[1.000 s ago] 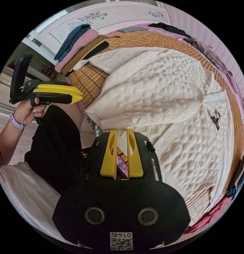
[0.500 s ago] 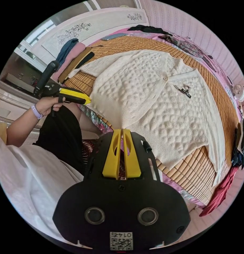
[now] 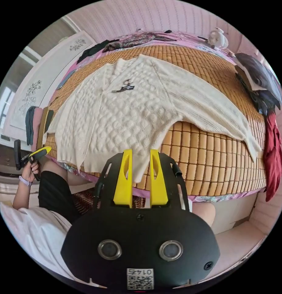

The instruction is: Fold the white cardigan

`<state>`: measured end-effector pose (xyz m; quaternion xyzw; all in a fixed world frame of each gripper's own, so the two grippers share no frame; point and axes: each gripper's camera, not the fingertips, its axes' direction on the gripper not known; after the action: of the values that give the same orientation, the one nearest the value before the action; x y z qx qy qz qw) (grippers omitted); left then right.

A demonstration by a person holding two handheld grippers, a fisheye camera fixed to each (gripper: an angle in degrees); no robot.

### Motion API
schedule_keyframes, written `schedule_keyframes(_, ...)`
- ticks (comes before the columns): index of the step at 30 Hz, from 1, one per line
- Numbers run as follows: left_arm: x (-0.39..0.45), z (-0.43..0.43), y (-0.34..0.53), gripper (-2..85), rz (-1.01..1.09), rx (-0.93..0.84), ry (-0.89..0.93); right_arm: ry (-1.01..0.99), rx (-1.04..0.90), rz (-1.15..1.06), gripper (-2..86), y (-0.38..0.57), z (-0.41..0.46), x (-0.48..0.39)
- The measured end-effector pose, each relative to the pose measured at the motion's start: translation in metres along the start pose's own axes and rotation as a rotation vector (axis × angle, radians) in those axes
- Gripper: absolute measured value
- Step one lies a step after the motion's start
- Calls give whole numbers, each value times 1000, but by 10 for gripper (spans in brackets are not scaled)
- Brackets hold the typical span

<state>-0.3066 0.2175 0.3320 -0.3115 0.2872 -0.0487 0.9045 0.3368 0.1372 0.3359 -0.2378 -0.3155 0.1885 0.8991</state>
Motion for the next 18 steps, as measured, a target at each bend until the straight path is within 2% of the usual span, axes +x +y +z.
schedule_keyframes(5, -5, 1, -16, 22, -20, -7, -18, 121, 88, 451, 97, -50, -19, 156)
schedule_keyframes(9, 0, 23, -29, 36, -27, -80, -73, 284, 87, 596, 97, -77, -15, 209)
schedule_keyframes(12, -1, 37, -33, 41, -51, -129, -100, 300, 106, 589, 93, -93, -5, 221)
schedule_keyframes(16, -4, 38, -37, 36, -36, -142, -124, 405, 35, 340, 26, -117, 6, 192)
schedule_keyframes(18, -4, 37, -39, 27, -14, -157, -113, 463, 1, 287, 19, -121, 6, 192)
